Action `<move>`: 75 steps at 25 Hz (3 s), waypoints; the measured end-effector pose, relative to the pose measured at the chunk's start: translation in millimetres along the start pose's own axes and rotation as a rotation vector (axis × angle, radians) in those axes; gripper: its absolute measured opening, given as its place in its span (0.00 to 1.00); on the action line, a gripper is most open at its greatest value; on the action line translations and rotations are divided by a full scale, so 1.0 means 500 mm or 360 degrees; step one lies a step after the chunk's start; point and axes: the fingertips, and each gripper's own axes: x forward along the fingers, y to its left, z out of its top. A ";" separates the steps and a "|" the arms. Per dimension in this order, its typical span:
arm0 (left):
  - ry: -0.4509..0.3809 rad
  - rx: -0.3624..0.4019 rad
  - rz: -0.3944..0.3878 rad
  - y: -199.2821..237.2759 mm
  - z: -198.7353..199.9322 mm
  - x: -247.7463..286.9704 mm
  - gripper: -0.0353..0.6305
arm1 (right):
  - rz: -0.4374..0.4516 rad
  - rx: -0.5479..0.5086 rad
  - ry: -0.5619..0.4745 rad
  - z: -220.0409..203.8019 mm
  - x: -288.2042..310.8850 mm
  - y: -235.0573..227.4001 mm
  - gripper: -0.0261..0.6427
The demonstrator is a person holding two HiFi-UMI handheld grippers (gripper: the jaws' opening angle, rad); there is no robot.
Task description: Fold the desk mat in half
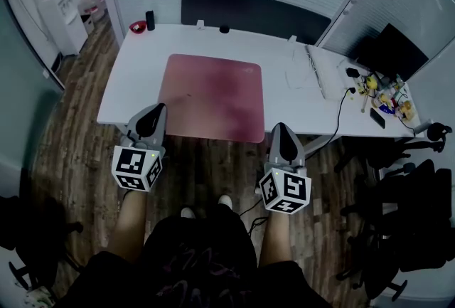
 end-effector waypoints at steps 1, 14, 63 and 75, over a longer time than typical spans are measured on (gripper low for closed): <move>0.0005 -0.0005 -0.0001 -0.001 -0.005 0.001 0.05 | -0.0008 -0.0011 0.0002 -0.002 -0.003 -0.004 0.04; 0.0076 0.0007 -0.0041 -0.018 -0.048 0.079 0.05 | -0.0041 -0.0023 0.0043 -0.028 0.042 -0.063 0.04; 0.0294 -0.0011 0.0385 0.142 -0.111 0.291 0.05 | 0.0235 0.0171 0.0240 -0.161 0.413 -0.195 0.05; 0.0354 -0.0056 0.0263 0.167 -0.167 0.310 0.05 | 0.0162 0.0124 0.0304 -0.187 0.408 -0.160 0.05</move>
